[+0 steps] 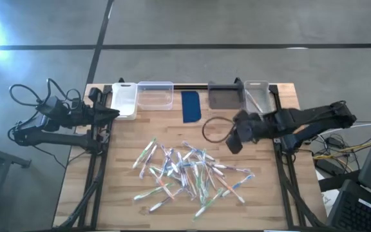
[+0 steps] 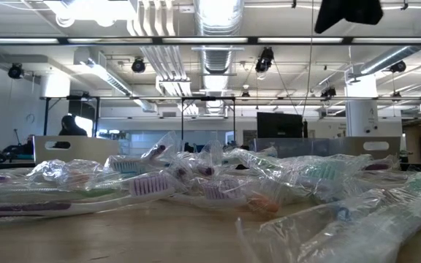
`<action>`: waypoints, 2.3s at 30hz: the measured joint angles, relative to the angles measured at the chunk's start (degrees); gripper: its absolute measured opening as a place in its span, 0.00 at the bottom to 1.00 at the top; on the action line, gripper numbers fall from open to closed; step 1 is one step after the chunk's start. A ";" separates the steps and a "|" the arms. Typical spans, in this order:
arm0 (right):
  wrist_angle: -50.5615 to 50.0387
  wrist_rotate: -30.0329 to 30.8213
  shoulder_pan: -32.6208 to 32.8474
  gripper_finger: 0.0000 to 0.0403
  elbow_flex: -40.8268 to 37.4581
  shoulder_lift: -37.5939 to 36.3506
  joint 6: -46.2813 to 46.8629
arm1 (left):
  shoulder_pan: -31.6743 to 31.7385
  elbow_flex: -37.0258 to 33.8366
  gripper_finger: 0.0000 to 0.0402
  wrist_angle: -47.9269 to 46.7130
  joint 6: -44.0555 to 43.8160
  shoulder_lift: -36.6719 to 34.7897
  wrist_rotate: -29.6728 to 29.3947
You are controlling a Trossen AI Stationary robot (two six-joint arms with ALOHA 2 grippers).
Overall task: Pick & Place Toothbrushes
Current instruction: Put the purple toothbrush into the black bin
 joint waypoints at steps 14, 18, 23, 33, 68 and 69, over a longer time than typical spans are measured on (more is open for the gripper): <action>-5.57 0.83 13.62 0.02 0.69 6.68 26.14 | 0.00 0.00 0.10 -0.01 0.00 -0.01 0.01; -5.16 0.22 14.05 0.02 1.51 9.51 21.55 | 0.01 0.00 0.10 -0.01 0.00 0.01 0.00; -5.12 -1.88 13.87 0.02 1.95 11.02 18.04 | -0.01 0.00 0.10 0.01 0.00 -0.01 0.02; -4.03 -6.02 13.43 0.02 1.91 11.39 6.59 | -0.01 0.00 0.10 0.01 0.00 -0.01 0.02; -7.20 -8.17 2.76 0.40 -0.33 13.86 1.10 | -0.01 0.00 0.10 0.01 0.00 0.00 0.02; -7.71 -8.19 2.58 0.42 -0.35 13.64 2.35 | 0.01 0.00 0.10 0.01 0.00 -0.01 0.00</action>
